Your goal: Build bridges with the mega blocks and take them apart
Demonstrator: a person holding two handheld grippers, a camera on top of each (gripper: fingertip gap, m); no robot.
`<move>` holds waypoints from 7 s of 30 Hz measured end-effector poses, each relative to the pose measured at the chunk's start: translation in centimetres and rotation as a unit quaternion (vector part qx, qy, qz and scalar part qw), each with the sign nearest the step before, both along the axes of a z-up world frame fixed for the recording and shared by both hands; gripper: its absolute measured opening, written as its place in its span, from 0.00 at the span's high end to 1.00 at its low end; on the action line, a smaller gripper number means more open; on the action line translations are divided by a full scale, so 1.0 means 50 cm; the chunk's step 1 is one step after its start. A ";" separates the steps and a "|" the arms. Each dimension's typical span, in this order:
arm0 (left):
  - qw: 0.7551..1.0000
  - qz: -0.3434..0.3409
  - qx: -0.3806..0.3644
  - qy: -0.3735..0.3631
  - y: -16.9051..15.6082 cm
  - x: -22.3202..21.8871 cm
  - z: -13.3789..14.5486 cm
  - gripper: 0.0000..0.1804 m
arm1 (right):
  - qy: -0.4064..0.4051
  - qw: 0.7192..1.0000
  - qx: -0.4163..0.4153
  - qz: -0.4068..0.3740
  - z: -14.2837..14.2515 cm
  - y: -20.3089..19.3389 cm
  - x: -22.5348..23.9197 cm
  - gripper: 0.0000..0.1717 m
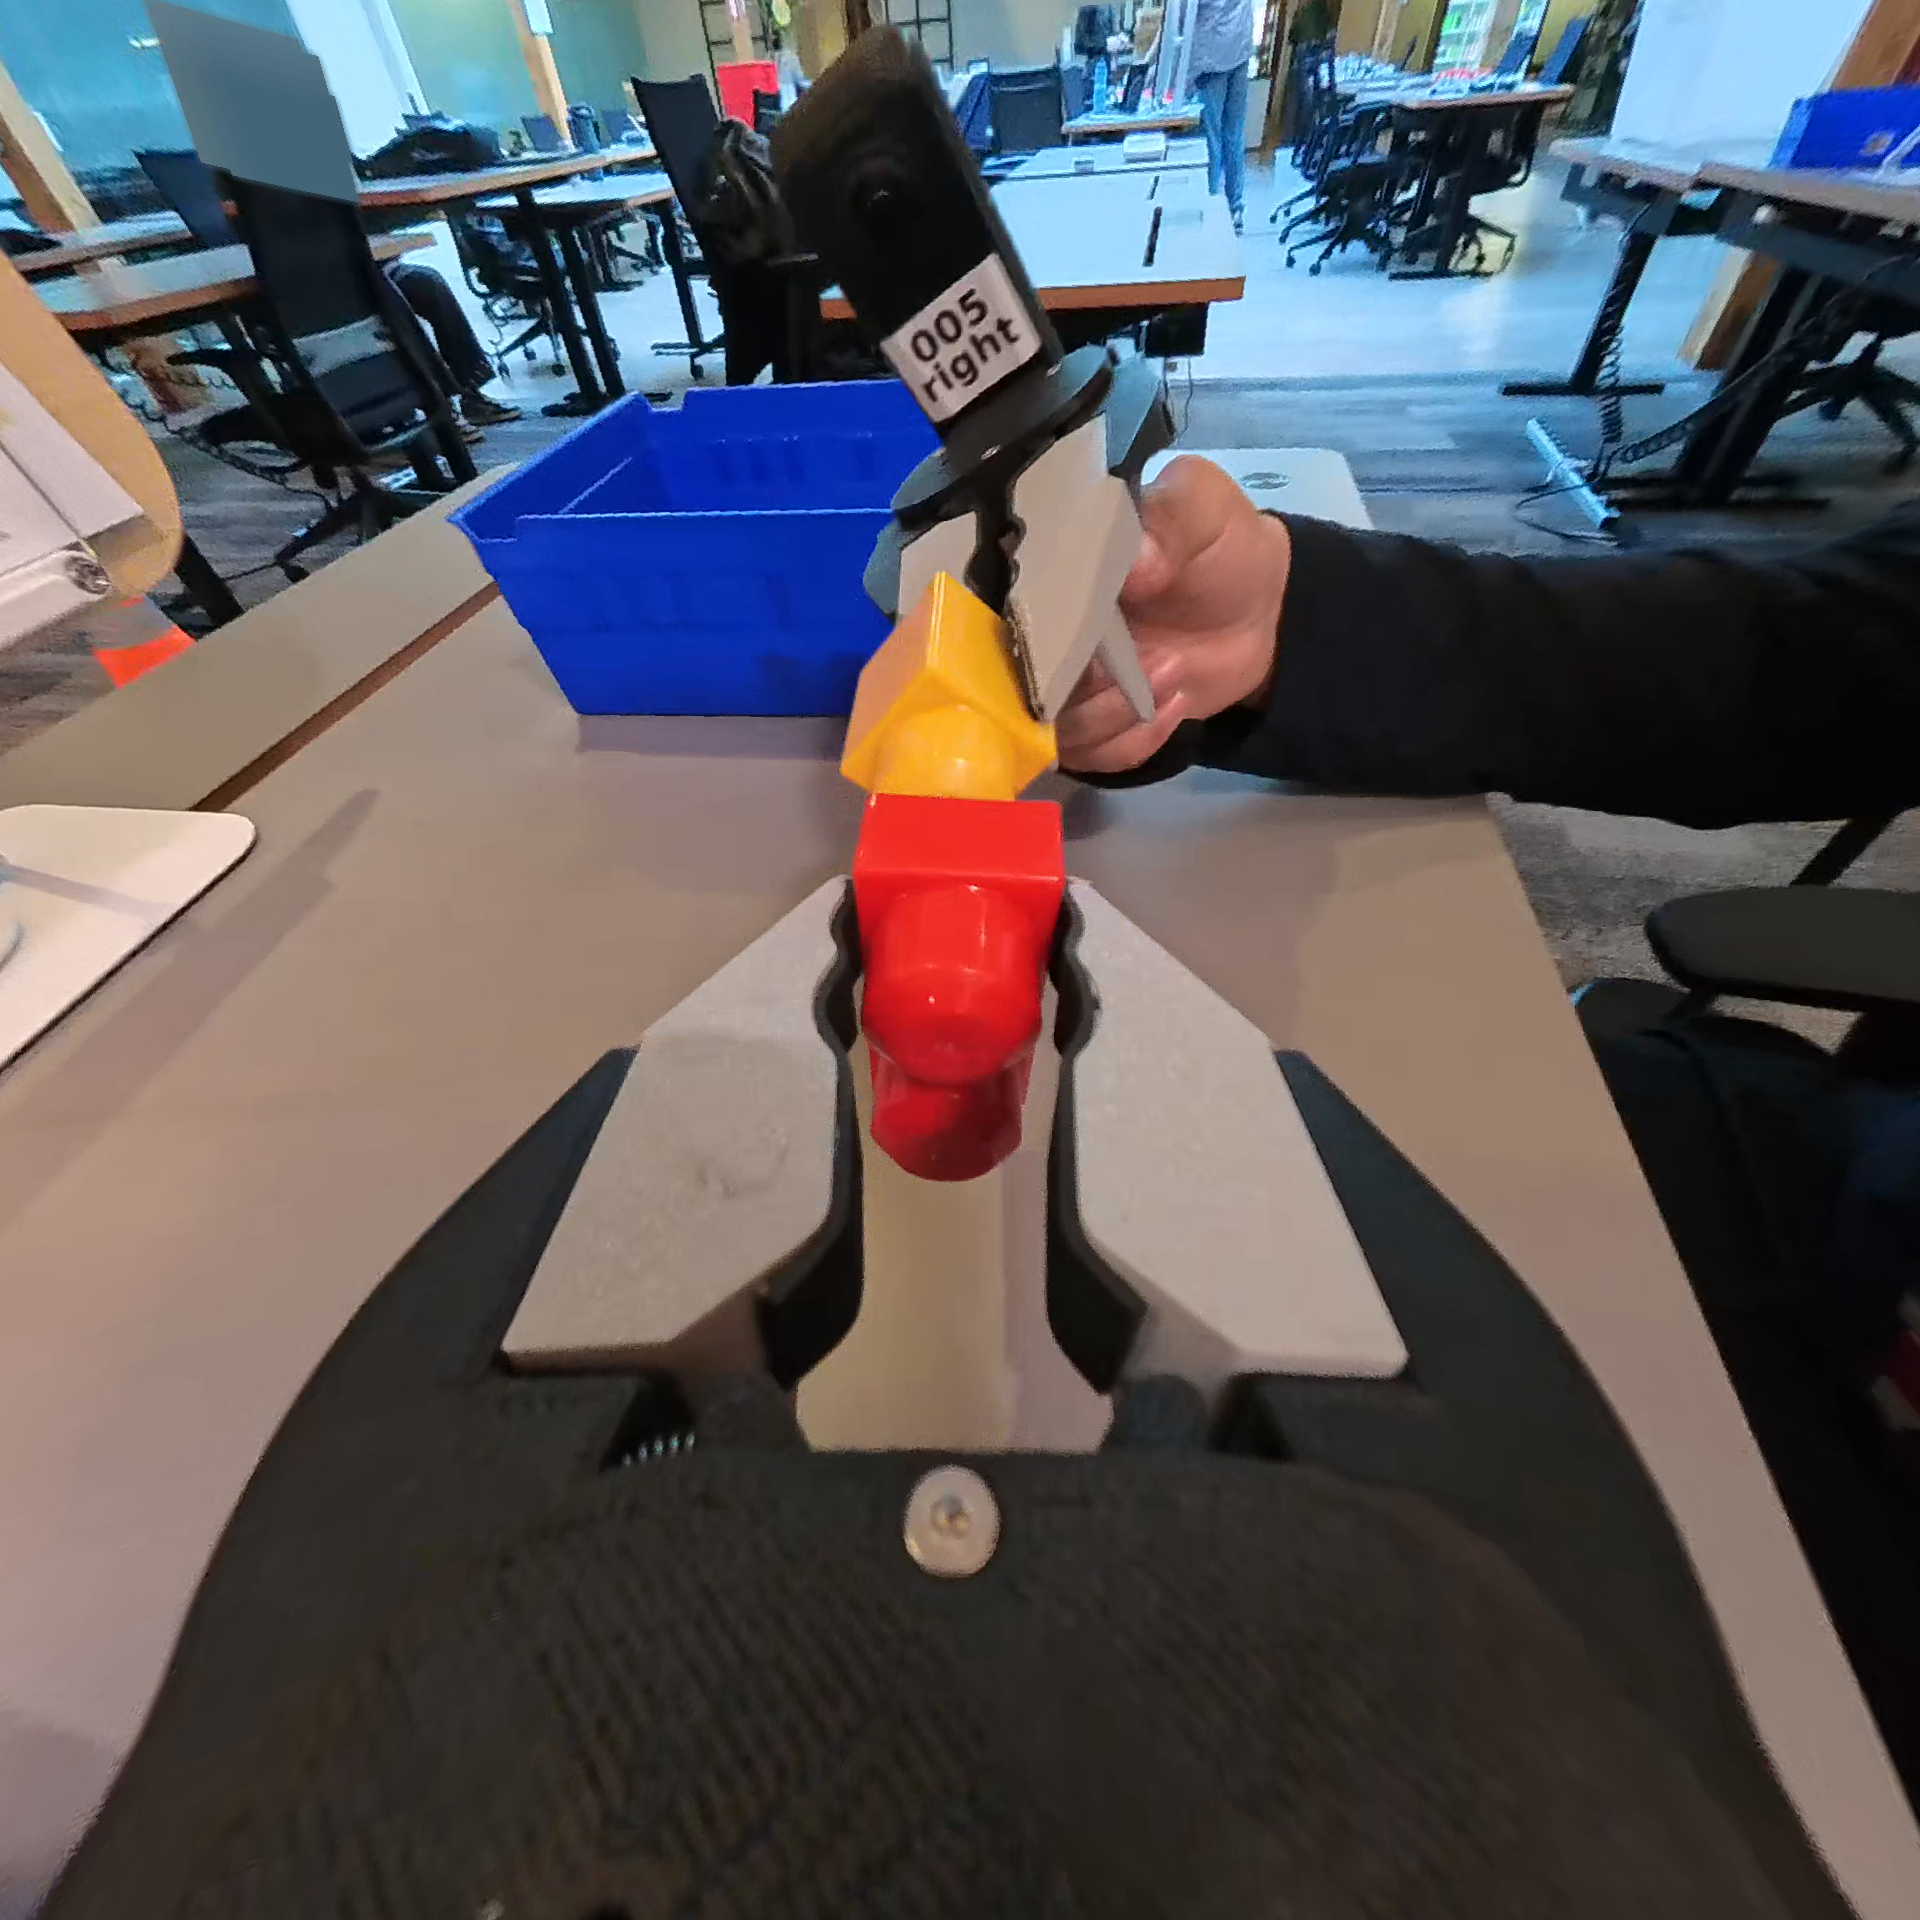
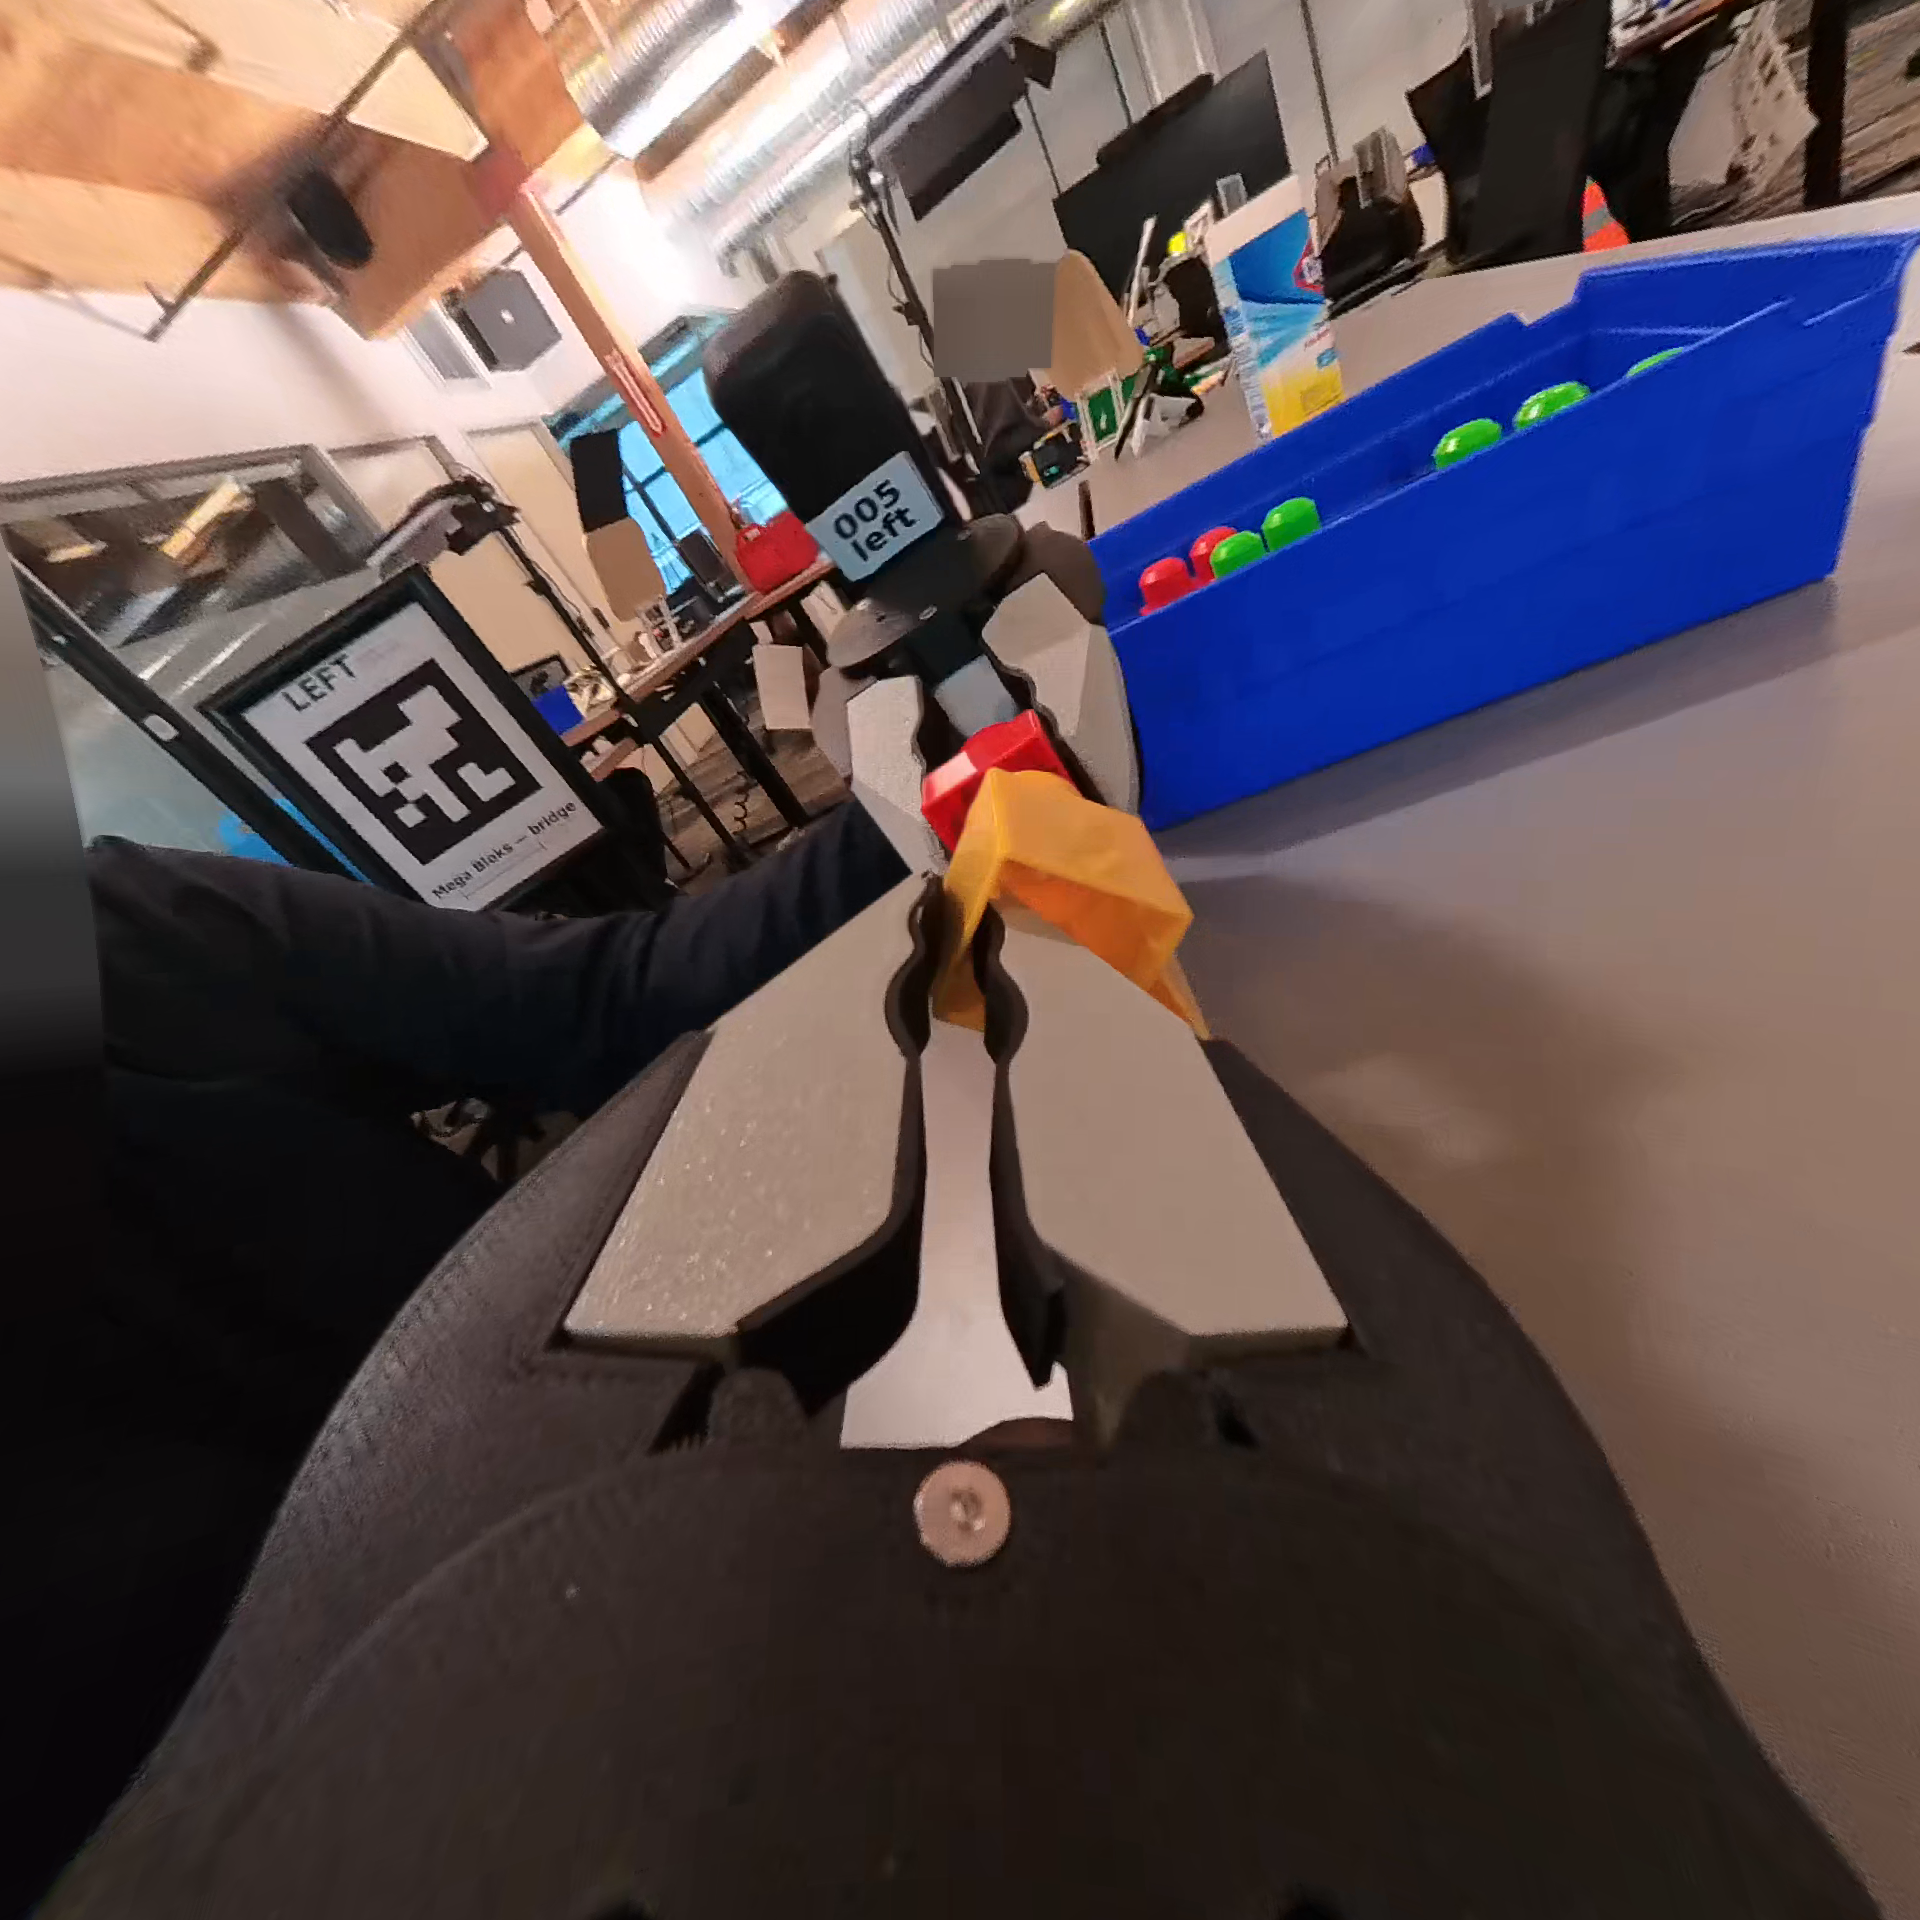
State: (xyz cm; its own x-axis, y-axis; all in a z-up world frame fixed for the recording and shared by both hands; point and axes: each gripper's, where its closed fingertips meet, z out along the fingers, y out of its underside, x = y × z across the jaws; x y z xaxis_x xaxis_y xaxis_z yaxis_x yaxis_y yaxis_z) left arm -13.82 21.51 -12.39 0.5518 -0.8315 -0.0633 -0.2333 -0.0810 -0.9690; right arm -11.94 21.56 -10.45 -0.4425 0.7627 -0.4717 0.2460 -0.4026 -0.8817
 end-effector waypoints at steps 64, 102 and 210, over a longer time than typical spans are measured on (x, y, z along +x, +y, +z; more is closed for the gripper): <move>0.973 -0.130 0.019 -0.192 -0.077 0.003 0.114 0.81 | 0.054 0.938 0.323 -0.110 0.021 -0.082 -0.028 0.76; 0.972 -0.078 -0.067 -0.211 -0.017 -0.017 0.071 0.79 | -0.003 0.993 0.068 -0.092 0.015 -0.034 -0.031 0.82; 0.962 -0.187 -0.136 -0.143 -0.088 0.052 0.025 0.81 | 0.089 0.994 0.048 -0.036 0.082 -0.036 0.027 0.82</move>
State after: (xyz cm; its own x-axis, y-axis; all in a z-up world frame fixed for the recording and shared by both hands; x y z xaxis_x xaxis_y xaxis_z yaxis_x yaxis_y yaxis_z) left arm -11.21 17.12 -11.12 0.1724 -0.9402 0.2938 -0.0224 -0.3020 -0.9531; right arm -10.59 19.75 -6.33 -0.4544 0.8338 -0.3136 0.0561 -0.3246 -0.9442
